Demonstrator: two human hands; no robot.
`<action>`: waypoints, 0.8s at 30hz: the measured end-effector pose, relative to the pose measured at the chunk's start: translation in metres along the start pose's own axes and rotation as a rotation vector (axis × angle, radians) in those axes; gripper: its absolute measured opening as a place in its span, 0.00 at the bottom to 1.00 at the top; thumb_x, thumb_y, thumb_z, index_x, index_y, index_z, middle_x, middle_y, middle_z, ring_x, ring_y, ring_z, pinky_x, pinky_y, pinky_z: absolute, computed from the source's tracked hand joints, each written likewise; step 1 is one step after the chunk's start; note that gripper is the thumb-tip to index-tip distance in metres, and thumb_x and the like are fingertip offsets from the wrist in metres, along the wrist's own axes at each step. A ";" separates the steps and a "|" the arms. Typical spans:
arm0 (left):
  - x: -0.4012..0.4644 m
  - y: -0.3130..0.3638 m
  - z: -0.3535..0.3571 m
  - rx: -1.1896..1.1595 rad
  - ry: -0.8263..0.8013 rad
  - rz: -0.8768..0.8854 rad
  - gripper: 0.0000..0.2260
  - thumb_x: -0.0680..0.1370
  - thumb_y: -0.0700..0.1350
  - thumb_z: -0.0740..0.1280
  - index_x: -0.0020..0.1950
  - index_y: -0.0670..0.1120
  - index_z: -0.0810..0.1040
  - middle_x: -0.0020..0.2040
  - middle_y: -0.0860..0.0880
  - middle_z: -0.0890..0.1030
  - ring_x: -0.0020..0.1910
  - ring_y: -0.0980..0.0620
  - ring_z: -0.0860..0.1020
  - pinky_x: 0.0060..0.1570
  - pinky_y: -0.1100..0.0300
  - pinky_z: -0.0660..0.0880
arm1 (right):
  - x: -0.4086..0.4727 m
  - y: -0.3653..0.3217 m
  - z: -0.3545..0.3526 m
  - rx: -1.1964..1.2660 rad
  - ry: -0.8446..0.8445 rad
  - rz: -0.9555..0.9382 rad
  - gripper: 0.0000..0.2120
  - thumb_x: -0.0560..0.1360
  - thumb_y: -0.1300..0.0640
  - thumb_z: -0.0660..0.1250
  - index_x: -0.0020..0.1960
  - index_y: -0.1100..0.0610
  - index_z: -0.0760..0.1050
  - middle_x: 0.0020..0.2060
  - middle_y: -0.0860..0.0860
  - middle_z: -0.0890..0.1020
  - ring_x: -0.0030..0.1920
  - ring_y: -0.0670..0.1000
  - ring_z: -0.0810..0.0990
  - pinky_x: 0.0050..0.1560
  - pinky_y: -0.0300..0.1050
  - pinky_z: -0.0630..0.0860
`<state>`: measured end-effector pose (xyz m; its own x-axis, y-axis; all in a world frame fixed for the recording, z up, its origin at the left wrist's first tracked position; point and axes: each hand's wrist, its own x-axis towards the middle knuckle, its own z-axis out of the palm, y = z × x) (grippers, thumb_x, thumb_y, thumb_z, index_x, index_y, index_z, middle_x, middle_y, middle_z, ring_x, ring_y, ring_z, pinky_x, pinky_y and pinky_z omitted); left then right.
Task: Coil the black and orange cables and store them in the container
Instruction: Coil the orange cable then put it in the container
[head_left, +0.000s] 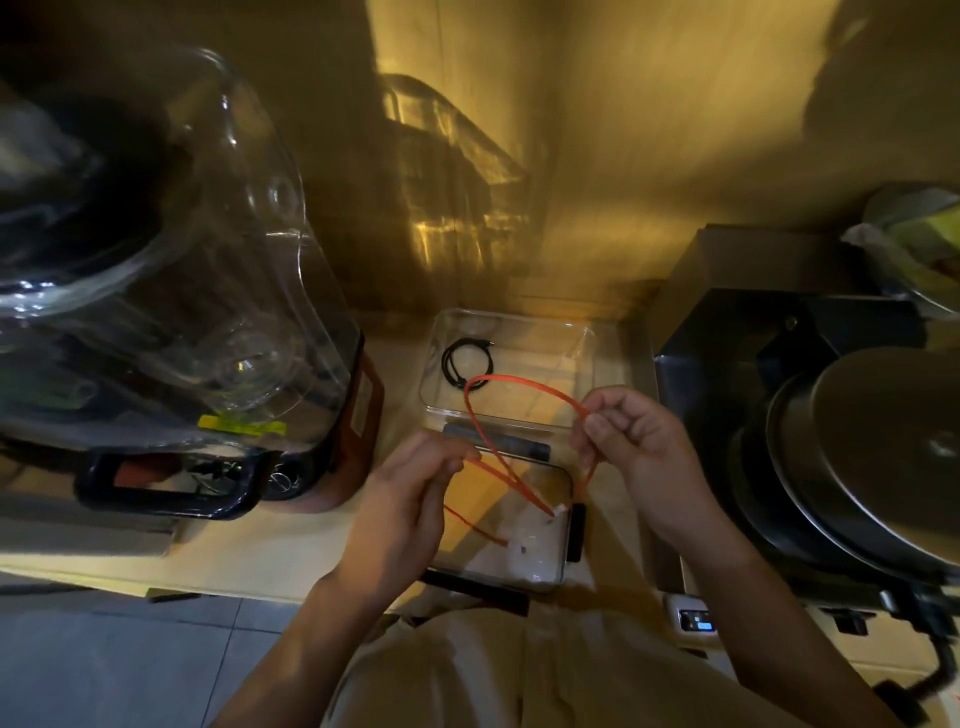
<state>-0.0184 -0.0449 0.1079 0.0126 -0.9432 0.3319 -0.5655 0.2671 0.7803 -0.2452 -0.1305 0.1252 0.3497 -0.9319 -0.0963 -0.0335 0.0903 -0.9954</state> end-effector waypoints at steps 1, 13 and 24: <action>0.002 0.002 0.000 -0.012 0.016 -0.014 0.09 0.80 0.34 0.61 0.53 0.44 0.80 0.46 0.53 0.78 0.47 0.56 0.78 0.45 0.61 0.75 | 0.001 -0.001 0.001 0.021 0.003 -0.002 0.06 0.79 0.68 0.60 0.52 0.64 0.76 0.34 0.55 0.80 0.33 0.54 0.75 0.35 0.42 0.75; 0.016 0.006 0.007 -0.100 0.117 -0.168 0.08 0.82 0.42 0.58 0.52 0.48 0.76 0.38 0.49 0.77 0.38 0.51 0.77 0.38 0.56 0.74 | 0.004 -0.003 -0.004 0.014 -0.067 0.151 0.11 0.81 0.62 0.61 0.61 0.56 0.77 0.38 0.52 0.80 0.33 0.50 0.73 0.36 0.42 0.73; 0.025 0.010 0.007 -0.116 0.109 -0.175 0.08 0.82 0.39 0.58 0.52 0.47 0.76 0.38 0.51 0.76 0.37 0.50 0.76 0.36 0.58 0.74 | 0.003 -0.005 -0.002 0.063 -0.022 0.249 0.08 0.81 0.60 0.62 0.57 0.59 0.78 0.34 0.53 0.80 0.30 0.43 0.75 0.31 0.35 0.71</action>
<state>-0.0295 -0.0676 0.1201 0.1946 -0.9518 0.2369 -0.4488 0.1284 0.8844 -0.2459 -0.1339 0.1294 0.3580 -0.8707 -0.3373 -0.0629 0.3379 -0.9391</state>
